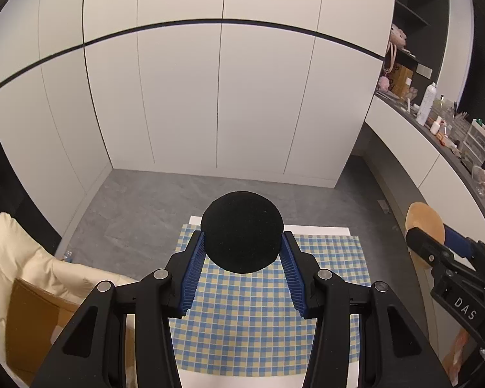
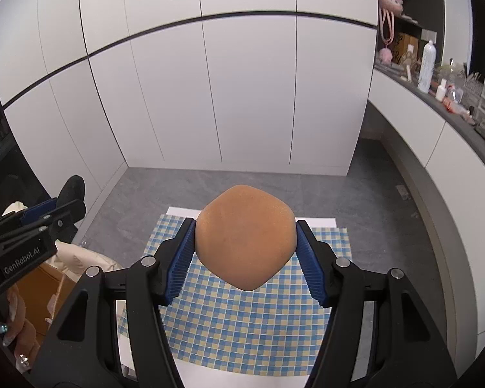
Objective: Organize objects
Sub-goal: 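Lift the tan sponge with the right tool while the left tool lifts the black sponge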
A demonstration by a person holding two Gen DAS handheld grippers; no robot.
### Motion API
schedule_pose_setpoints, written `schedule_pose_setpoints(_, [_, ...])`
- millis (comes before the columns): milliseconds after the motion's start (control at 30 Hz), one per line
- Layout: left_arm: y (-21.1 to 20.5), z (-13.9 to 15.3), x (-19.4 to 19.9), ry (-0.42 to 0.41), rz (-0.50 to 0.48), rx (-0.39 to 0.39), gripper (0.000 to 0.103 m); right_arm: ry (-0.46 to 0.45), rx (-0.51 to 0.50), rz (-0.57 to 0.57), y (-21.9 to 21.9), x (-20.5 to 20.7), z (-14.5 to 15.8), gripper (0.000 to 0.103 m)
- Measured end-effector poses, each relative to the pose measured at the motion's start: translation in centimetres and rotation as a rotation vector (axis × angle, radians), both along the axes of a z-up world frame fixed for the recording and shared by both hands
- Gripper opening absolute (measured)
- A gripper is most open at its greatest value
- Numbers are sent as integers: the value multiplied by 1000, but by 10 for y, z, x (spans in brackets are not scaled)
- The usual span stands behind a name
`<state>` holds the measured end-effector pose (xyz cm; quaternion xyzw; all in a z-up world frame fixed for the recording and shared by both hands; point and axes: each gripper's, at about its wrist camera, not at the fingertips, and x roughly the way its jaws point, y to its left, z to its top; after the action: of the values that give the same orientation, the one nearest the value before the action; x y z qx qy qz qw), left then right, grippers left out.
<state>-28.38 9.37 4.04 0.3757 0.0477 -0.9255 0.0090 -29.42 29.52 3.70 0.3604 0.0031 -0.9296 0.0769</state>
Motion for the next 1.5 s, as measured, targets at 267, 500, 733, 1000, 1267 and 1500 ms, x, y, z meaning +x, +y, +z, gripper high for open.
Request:
schedule_pose_setpoints(267, [11, 26, 26, 17, -1, -24, 47, 29, -10, -10, 10, 26, 34, 63])
schedule_pose_setpoints(500, [18, 38, 45, 40, -18, -46, 47, 46, -23, -30, 21, 38, 47, 63])
schedule_pose_setpoints(733, [20, 50, 72, 79, -23, -79, 47, 45, -14, 6, 21, 55, 48, 63])
schedule_pose_setpoints(1000, [17, 40, 115, 96, 42, -117, 48, 47, -30, 24, 21, 83, 45, 63])
schedule_pose_setpoints(1267, [11, 26, 162, 104, 73, -162, 48, 64, -7, 31, 18, 124, 35, 64])
schedule_pose_setpoints(1500, [0, 18, 203, 96, 68, -124, 48, 44, -15, 40, 15, 164, 15, 64])
